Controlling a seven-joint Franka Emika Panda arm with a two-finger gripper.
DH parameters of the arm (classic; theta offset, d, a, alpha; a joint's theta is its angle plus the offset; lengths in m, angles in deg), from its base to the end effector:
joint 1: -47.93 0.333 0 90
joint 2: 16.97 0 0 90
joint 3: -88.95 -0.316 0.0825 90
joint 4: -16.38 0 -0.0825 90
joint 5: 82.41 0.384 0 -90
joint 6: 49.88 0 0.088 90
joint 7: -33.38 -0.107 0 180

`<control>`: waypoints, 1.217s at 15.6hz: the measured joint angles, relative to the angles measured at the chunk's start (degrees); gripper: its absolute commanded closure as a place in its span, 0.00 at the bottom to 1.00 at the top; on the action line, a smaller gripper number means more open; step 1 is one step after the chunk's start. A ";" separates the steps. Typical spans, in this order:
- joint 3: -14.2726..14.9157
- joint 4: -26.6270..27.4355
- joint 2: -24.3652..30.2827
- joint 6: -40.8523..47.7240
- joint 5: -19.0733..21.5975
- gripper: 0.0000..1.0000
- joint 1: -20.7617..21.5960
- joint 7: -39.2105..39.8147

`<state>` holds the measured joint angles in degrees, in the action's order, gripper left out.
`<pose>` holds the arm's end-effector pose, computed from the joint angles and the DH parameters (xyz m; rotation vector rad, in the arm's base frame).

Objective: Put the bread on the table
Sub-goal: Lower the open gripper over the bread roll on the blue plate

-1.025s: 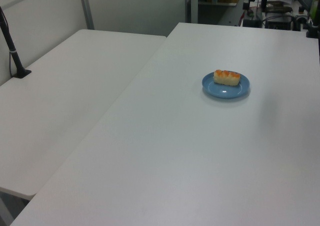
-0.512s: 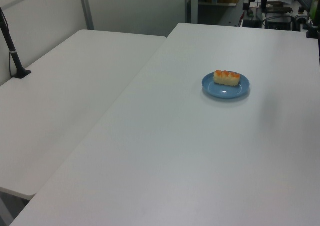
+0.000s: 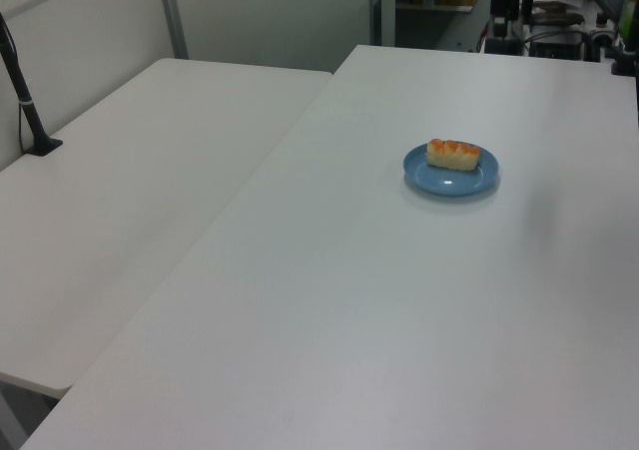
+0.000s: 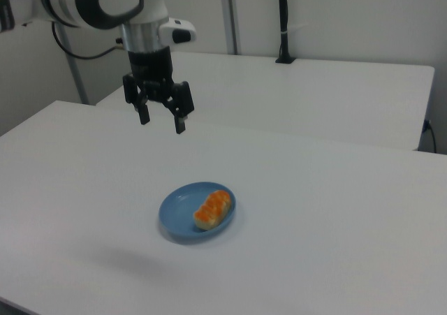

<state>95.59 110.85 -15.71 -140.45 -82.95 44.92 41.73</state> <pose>0.5386 -0.0933 0.6006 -3.1401 0.0350 0.0734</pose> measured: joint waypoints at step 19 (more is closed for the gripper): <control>0.00 21.45 -9.42 -39.16 0.01 0.00 -0.48 -0.08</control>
<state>95.59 132.31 -25.13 -179.61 -82.94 44.44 41.65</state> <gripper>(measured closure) 0.000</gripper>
